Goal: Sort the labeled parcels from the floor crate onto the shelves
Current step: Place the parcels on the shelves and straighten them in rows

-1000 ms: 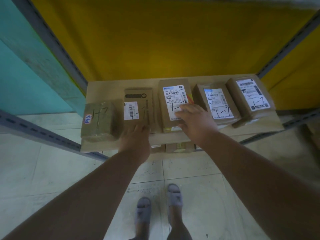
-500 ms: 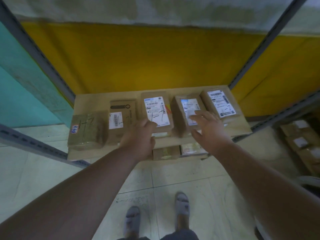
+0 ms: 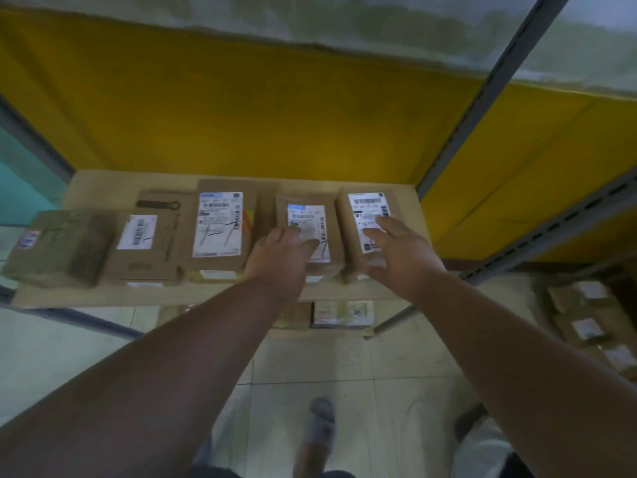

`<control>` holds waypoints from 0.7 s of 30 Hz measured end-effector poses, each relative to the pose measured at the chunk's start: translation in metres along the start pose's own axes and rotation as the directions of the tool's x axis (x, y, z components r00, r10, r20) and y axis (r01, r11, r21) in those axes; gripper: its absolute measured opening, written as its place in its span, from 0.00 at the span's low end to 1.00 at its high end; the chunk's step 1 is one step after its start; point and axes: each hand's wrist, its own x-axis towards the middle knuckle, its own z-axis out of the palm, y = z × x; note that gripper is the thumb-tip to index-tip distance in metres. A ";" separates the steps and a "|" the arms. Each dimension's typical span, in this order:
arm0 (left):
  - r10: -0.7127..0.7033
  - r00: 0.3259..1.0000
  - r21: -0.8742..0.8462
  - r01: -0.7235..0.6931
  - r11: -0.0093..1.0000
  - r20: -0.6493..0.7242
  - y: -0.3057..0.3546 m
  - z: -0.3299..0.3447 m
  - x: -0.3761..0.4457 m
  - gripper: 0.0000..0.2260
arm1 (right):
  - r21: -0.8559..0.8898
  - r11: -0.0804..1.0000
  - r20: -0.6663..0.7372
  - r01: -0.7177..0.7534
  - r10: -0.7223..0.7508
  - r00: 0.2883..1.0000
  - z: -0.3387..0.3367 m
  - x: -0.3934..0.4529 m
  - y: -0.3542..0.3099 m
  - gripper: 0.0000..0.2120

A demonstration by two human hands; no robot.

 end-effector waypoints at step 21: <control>-0.044 0.994 0.064 0.037 0.997 0.100 0.018 0.016 0.015 0.25 | 0.036 0.999 0.000 0.007 -0.007 1.000 0.015 0.006 0.052 0.27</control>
